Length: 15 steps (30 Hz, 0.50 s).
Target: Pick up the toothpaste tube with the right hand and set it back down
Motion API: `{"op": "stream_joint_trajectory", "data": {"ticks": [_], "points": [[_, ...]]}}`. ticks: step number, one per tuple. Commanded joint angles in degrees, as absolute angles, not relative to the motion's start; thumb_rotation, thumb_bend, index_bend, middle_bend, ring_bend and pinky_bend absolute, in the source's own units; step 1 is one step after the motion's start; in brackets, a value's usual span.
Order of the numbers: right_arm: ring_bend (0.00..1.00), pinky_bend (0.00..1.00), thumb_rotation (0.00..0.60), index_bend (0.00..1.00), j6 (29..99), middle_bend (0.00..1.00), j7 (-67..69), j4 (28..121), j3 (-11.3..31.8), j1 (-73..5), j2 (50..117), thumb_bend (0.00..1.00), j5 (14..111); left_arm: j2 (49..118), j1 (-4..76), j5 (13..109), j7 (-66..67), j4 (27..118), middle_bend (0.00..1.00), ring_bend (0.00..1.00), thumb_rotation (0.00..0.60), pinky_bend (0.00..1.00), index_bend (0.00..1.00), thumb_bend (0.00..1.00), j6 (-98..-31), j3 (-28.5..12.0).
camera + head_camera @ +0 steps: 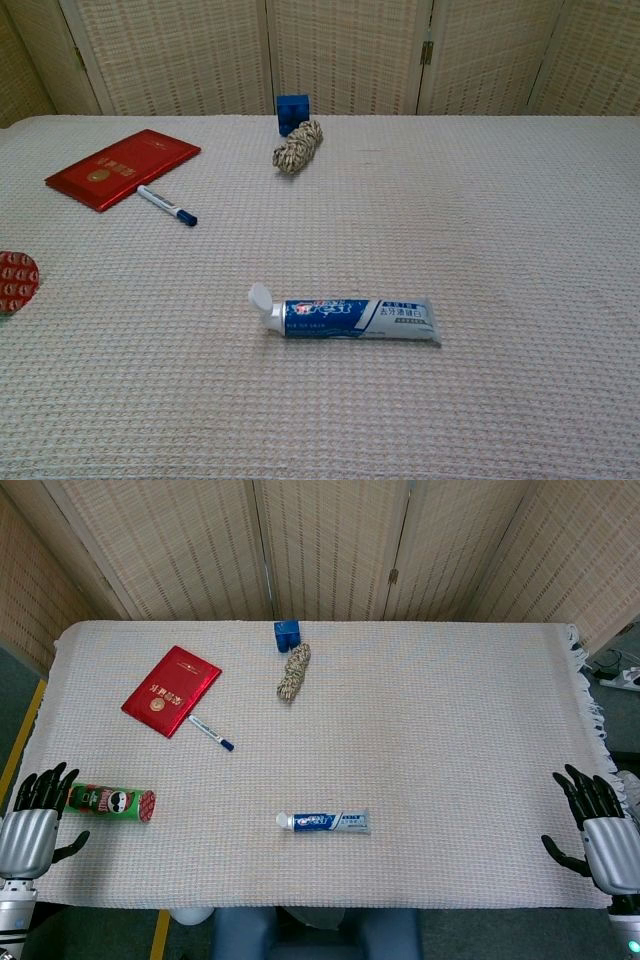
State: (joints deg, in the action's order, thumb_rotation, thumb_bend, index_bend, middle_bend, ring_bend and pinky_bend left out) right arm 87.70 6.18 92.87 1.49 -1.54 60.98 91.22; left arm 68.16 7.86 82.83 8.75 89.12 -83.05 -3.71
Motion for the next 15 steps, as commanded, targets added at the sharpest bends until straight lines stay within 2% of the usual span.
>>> {"op": "stream_joint_trajectory", "data": {"ticks": [1, 15], "points": [[0.06, 0.00, 0.600, 0.00, 87.2, 0.05, 6.3, 93.0, 1.5, -2.1, 60.8, 0.34, 91.3, 68.2, 8.0, 82.9, 8.3, 89.0, 0.00, 0.03, 0.600, 0.00, 0.01, 0.27, -82.8, -3.6], [0.06, 0.00, 0.600, 0.00, 86.8, 0.05, 4.7, 93.2, 1.3, -2.7, 61.6, 0.34, 91.9, 68.7, 7.7, 82.9, 7.5, 87.8, 0.00, 0.03, 0.600, 0.00, 0.01, 0.27, -83.4, -3.7]]}}
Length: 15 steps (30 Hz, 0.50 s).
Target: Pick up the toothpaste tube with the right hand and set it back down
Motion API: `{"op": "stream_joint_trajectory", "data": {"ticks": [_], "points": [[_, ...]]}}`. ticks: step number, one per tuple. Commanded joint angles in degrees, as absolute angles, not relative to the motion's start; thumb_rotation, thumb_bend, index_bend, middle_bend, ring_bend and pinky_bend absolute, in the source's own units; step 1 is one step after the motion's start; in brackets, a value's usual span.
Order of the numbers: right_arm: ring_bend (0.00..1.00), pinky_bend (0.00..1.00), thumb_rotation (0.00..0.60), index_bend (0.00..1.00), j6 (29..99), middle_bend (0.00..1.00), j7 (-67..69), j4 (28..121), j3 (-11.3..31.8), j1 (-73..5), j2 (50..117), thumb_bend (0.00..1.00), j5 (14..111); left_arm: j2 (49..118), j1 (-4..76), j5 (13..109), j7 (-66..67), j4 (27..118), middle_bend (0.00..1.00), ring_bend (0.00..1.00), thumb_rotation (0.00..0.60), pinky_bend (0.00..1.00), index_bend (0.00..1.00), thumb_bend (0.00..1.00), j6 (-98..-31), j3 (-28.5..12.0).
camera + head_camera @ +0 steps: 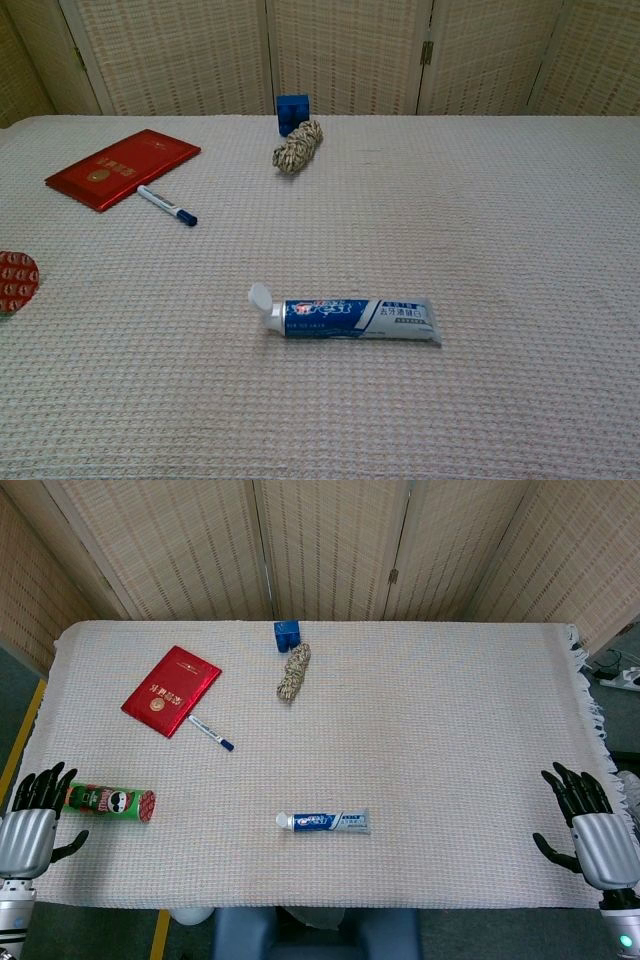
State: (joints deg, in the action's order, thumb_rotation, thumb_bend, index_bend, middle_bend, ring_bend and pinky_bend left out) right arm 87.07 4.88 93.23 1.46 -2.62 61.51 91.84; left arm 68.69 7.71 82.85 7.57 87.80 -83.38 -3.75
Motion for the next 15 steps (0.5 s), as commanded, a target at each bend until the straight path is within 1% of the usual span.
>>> {"op": "stream_joint_trajectory", "data": {"ticks": [1, 4, 9, 15], "points": [[0.06, 0.00, 0.600, 0.00, 86.5, 0.05, 4.6, 93.3, 1.2, -2.8, 61.7, 0.34, 91.9, 68.7, 7.7, 82.9, 7.4, 87.7, 0.00, 0.03, 0.600, 0.00, 0.01, 0.27, -83.4, -3.7], [0.06, 0.00, 0.600, 0.00, 85.1, 0.05, 3.3, 93.6, 1.0, -3.7, 61.8, 0.34, 92.4, 68.7, 7.7, 82.9, 7.3, 87.7, 0.00, 0.03, 0.600, 0.00, 0.01, 0.27, -83.5, -3.8], [0.07, 0.00, 0.600, 0.00, 80.3, 0.05, 0.8, 95.3, 0.8, -6.8, 62.4, 0.34, 93.4, 68.6, 7.5, 83.5, 7.4, 87.9, 0.00, 0.03, 0.600, 0.00, 0.01, 0.27, -84.0, -3.7], [0.12, 0.01, 0.600, 0.00, 72.5, 0.08, -5.1, 96.6, 2.2, -12.7, 66.7, 0.34, 93.3, 68.5, 7.4, 84.3, 7.5, 88.4, 0.00, 0.03, 0.600, 0.00, 0.01, 0.27, -84.5, -3.3]]}}
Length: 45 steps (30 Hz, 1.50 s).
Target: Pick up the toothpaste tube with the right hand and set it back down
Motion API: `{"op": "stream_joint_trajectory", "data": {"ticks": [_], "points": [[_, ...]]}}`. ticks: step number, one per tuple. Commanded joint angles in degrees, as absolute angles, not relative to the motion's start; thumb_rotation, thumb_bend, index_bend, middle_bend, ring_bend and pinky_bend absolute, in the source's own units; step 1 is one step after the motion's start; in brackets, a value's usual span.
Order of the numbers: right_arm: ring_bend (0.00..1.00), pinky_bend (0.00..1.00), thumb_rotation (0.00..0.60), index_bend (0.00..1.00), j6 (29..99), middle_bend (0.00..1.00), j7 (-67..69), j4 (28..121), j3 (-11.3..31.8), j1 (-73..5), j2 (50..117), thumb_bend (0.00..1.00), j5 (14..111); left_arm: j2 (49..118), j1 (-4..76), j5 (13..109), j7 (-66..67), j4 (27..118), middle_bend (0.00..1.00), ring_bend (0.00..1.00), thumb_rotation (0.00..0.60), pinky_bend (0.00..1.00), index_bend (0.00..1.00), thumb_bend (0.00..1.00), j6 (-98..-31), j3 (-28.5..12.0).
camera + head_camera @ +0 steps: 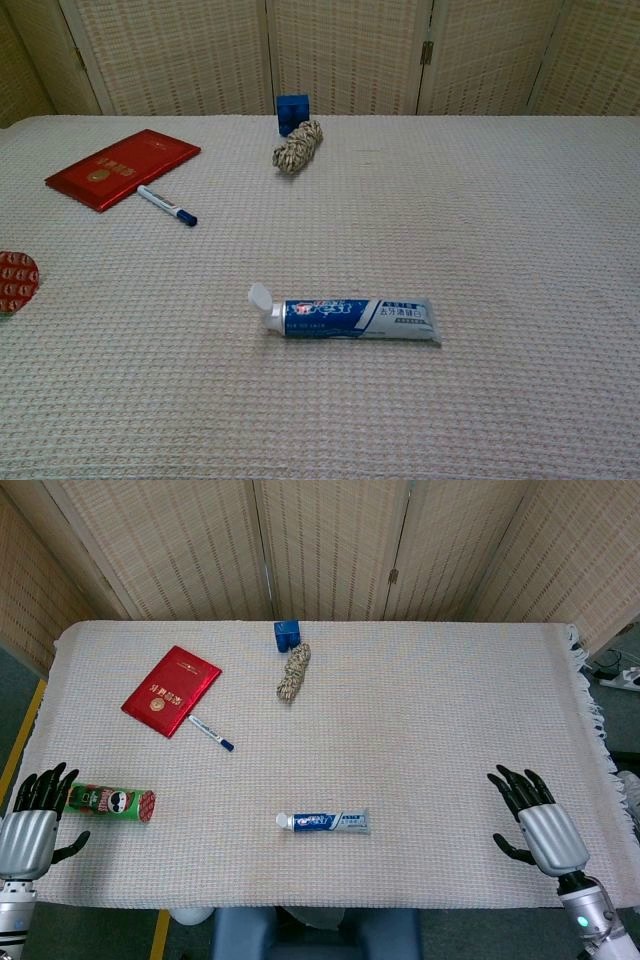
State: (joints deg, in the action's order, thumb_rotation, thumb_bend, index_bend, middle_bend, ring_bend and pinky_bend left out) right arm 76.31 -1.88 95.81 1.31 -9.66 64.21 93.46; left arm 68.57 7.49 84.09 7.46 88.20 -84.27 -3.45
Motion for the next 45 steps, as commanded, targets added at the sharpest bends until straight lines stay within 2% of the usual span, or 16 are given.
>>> {"op": "stream_joint_trajectory", "data": {"ticks": [1, 7, 12, 18, 33, 45], "points": [[0.12, 0.01, 0.600, 0.00, 71.2, 0.08, -6.2, 96.8, 2.4, -13.6, 67.5, 0.34, 92.9, 68.4, 7.3, 84.4, 7.5, 88.5, 0.00, 0.03, 0.600, 0.00, 0.01, 0.27, -84.6, -3.3], [0.17, 0.07, 0.600, 0.02, 61.9, 0.13, -11.5, 99.1, 4.3, -20.0, 72.8, 0.34, 89.1, 67.6, 6.7, 84.9, 7.7, 89.4, 0.00, 0.03, 0.600, 0.00, 0.02, 0.27, -85.4, -2.9], [0.19, 0.08, 0.600, 0.06, 55.0, 0.16, -14.6, 100.4, 6.1, -25.1, 77.8, 0.34, 84.2, 67.1, 6.2, 85.1, 8.1, 90.3, 0.00, 0.03, 0.600, 0.00, 0.02, 0.27, -86.0, -2.6], [0.20, 0.09, 0.600, 0.09, 50.2, 0.17, -22.1, 99.2, 8.1, -30.3, 84.5, 0.34, 76.7, 66.6, 5.8, 85.4, 8.5, 90.9, 0.00, 0.03, 0.600, 0.00, 0.02, 0.27, -86.4, -2.4], [0.28, 0.21, 0.600, 0.22, 49.3, 0.25, -36.4, 91.3, 10.2, -40.0, 99.7, 0.34, 60.8, 66.6, 5.8, 85.2, 8.4, 90.5, 0.00, 0.03, 0.600, 0.00, 0.02, 0.27, -85.7, -2.4], [0.36, 0.34, 0.600, 0.33, 51.4, 0.32, -38.1, 87.7, 9.9, -43.2, 103.1, 0.34, 56.3, 66.9, 5.7, 84.8, 7.2, 89.2, 0.00, 0.03, 0.600, 0.00, 0.02, 0.27, -85.3, -2.5]]}}
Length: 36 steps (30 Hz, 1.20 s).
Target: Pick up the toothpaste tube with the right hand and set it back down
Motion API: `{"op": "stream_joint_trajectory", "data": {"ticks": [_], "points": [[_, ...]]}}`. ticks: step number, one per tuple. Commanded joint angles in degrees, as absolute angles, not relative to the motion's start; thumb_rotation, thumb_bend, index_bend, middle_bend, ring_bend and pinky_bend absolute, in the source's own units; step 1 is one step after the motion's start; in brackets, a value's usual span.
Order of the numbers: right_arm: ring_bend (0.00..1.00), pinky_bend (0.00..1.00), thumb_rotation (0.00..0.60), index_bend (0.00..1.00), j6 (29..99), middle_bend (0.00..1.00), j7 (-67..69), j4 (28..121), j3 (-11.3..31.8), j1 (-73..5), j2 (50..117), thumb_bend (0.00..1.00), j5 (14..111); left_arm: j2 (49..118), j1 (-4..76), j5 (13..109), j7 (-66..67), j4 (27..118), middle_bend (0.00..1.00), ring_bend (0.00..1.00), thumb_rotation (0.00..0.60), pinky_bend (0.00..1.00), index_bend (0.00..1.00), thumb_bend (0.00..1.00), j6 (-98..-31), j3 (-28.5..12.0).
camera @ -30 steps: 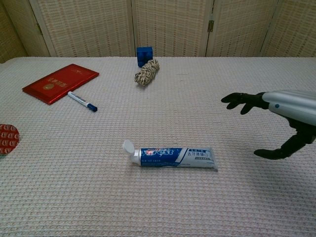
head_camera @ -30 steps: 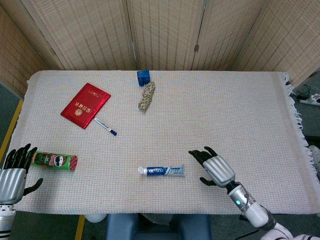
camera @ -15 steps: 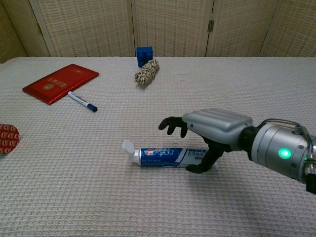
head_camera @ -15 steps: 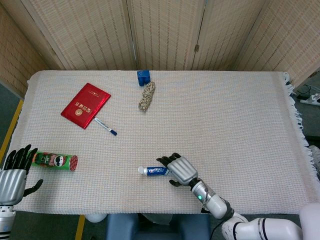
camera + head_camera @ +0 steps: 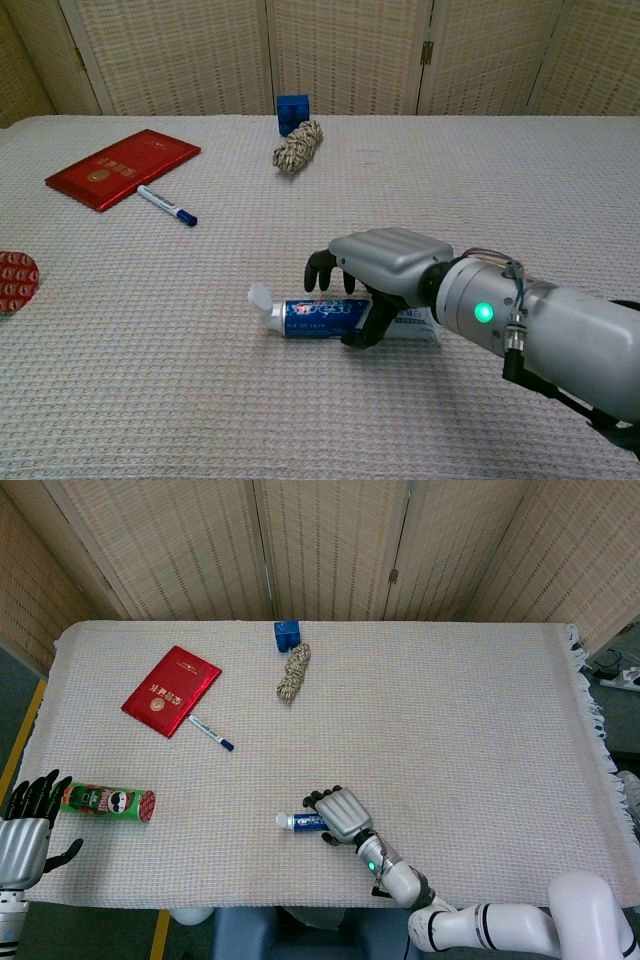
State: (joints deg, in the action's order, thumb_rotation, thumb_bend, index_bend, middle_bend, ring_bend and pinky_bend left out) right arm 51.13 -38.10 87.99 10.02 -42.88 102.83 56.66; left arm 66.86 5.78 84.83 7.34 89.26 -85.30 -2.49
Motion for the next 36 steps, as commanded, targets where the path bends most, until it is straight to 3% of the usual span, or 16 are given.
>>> {"op": "stream_joint_trajectory", "data": {"ticks": [1, 11, 18, 29, 36], "points": [[0.37, 0.35, 0.600, 0.33, 51.5, 0.32, -38.1, 87.6, 9.9, -43.4, 103.3, 0.34, 56.2, 66.9, 5.7, 84.8, 7.2, 89.1, 0.00, 0.03, 0.600, 0.00, 0.02, 0.27, -85.4, -2.5], [0.41, 0.39, 0.600, 0.38, 53.2, 0.35, -38.6, 86.3, 8.6, -44.5, 104.8, 0.34, 56.1, 67.1, 5.7, 84.8, 6.5, 88.4, 0.00, 0.03, 0.600, 0.00, 0.02, 0.27, -85.2, -2.5], [0.49, 0.46, 0.600, 0.47, 54.9, 0.42, -38.3, 83.8, 8.5, -45.1, 106.9, 0.34, 56.9, 67.4, 5.8, 84.9, 6.0, 87.8, 0.00, 0.03, 0.600, 0.00, 0.02, 0.27, -85.1, -2.6], [0.59, 0.59, 0.600, 0.60, 56.8, 0.52, -33.5, 84.8, 8.9, -44.5, 104.6, 0.59, 61.8, 67.6, 8.2, 87.9, 6.2, 87.2, 0.02, 0.05, 0.600, 0.00, 0.03, 0.28, -84.3, -3.2], [0.63, 0.63, 0.600, 0.63, 57.5, 0.54, -26.1, 87.2, 9.7, -43.7, 99.7, 0.68, 67.4, 67.5, 12.7, 93.8, 5.0, 86.6, 0.17, 0.20, 0.600, 0.01, 0.11, 0.34, -83.6, -4.1]]}}
